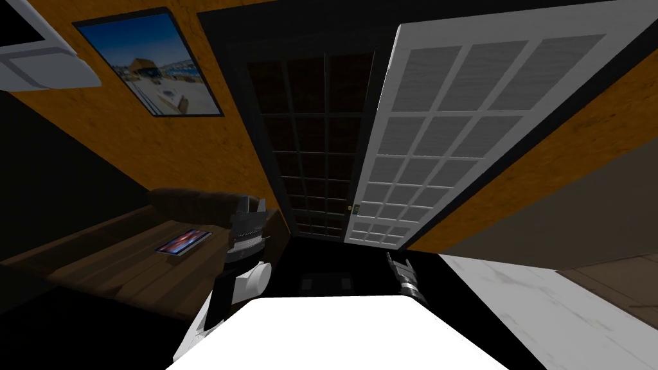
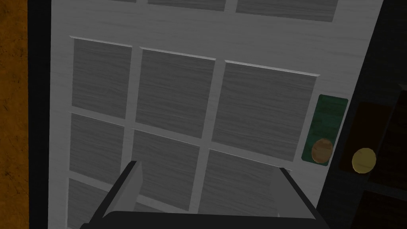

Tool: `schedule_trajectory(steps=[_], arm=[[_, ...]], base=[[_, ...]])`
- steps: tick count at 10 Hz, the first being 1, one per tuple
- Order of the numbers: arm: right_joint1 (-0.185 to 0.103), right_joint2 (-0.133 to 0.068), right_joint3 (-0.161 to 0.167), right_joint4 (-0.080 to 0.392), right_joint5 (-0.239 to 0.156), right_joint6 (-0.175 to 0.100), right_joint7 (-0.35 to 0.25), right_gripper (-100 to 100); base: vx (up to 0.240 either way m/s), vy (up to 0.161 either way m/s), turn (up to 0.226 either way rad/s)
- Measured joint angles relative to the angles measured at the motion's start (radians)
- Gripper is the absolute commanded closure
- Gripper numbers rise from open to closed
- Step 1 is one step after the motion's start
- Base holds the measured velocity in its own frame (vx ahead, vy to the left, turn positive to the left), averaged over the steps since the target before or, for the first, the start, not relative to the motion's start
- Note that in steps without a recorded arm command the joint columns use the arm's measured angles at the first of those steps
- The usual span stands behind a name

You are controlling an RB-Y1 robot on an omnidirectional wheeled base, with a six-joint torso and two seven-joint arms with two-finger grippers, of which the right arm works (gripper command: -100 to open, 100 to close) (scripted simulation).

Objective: Pull the door open

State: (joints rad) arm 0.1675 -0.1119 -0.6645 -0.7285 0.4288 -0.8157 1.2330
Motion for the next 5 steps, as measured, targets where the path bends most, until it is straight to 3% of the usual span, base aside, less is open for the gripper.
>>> schedule_trajectory(steps=[1, 2, 4, 5], arm=[[-0.021, -0.005, 0.003, 0.027, -0.007, -0.015, 0.006, -100], [-0.029, 0.009, 0.013, 0.006, -0.008, -0.011, 0.008, -100], [-0.053, 0.017, 0.031, -0.012, -0.011, 0.003, 0.004, -100], [-0.077, 0.02, 0.035, 0.003, -0.014, -0.002, 0.011, -100]], base=[[0.168, -0.032, 0.144], [0.175, -0.024, 0.119], [0.184, -0.011, 0.107], [0.174, -0.034, 0.101]])
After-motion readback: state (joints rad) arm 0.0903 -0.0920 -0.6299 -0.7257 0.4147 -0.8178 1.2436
